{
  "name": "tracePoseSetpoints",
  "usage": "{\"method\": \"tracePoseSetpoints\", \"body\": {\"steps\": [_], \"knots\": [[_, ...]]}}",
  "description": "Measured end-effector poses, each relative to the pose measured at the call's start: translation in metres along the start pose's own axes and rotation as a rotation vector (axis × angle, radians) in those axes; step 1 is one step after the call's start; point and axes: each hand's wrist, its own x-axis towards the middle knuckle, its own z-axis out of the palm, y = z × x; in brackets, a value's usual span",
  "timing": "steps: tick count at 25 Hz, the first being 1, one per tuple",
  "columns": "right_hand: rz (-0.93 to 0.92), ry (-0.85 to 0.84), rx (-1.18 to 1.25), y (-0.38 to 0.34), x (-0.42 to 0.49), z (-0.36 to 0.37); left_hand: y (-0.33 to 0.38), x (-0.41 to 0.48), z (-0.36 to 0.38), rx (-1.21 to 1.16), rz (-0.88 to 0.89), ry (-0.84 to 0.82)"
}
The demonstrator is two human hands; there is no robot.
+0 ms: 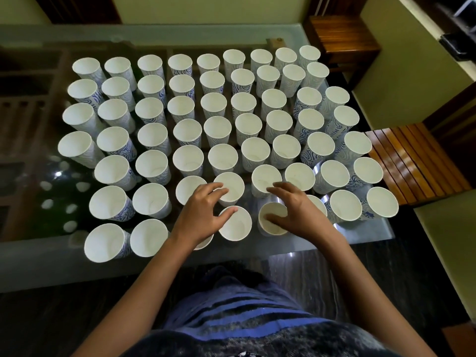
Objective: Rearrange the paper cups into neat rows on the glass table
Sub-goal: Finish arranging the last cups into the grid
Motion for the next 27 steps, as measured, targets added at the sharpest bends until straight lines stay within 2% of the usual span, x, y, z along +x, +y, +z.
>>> {"method": "tracePoseSetpoints", "body": {"steps": [4,8,21,27], "knots": [[0.035,0.093,-0.012,-0.001,0.033,-0.003,-0.003,0.022,0.003,0.026,-0.075,-0.054],[0.063,0.059,-0.035,0.002,0.051,0.000,-0.004,0.030,0.010,0.032,-0.101,-0.098],[-0.015,0.015,-0.042,-0.001,0.045,-0.004,-0.003,0.033,0.009,0.005,-0.107,-0.090],[-0.022,0.067,0.020,-0.005,0.017,-0.013,0.005,0.013,0.001,-0.013,-0.019,-0.009]]}}
